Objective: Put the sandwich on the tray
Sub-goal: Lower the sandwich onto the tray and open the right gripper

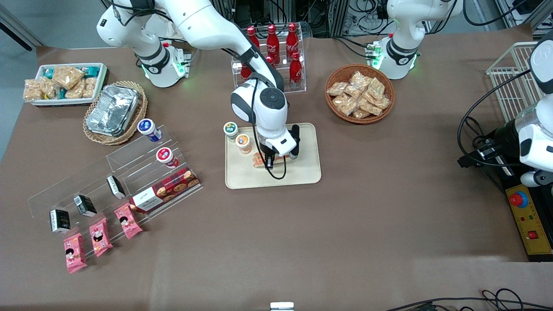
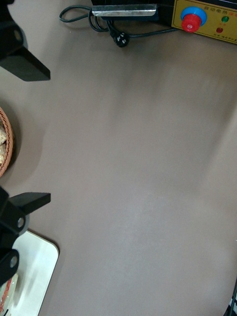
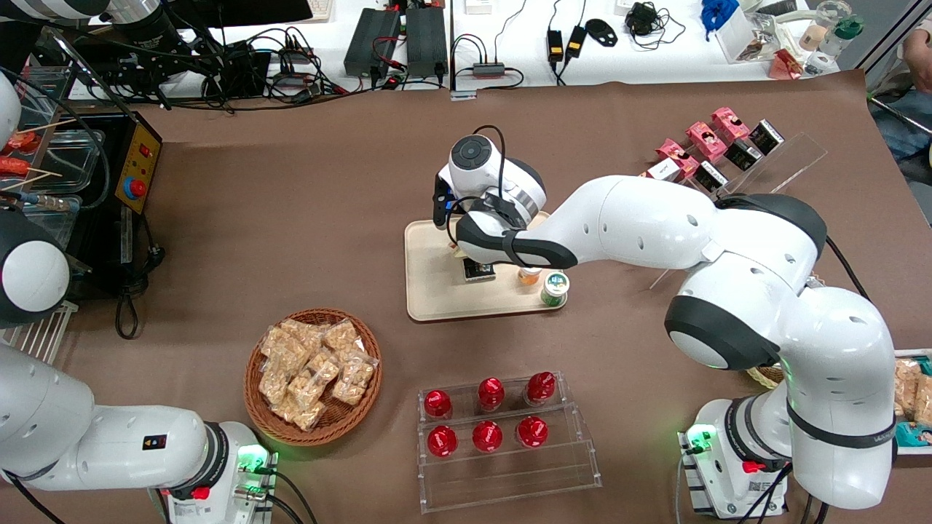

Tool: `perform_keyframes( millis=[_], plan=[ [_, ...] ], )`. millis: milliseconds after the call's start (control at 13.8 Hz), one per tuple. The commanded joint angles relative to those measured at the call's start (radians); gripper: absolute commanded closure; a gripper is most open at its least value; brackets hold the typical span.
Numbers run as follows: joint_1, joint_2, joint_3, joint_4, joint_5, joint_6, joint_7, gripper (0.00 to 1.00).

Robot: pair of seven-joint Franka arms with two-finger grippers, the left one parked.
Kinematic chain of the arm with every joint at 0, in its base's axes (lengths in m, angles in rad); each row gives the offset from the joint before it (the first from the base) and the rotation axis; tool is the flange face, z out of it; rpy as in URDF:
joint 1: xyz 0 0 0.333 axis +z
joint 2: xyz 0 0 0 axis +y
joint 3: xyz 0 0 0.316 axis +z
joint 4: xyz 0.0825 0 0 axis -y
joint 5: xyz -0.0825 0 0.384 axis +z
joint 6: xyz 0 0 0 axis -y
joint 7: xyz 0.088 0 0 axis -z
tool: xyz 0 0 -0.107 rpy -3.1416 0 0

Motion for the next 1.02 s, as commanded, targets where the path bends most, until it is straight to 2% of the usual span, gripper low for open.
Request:
perform_keyframes(
  millis=[0,291,655,727,800,945],
  plan=[
    [-0.012,0.039,-0.009,0.022,-0.018,0.053,0.011,1.0],
    [-0.012,0.059,-0.021,0.02,-0.029,0.051,0.072,1.0],
    [-0.012,0.088,-0.04,0.029,-0.132,0.06,0.217,1.0],
    [-0.012,0.088,-0.041,0.029,-0.138,0.059,0.23,0.58],
    [-0.012,0.085,-0.041,0.029,-0.161,0.057,0.228,0.04],
    [-0.012,0.071,-0.043,0.029,-0.208,0.042,0.228,0.01]
  ],
)
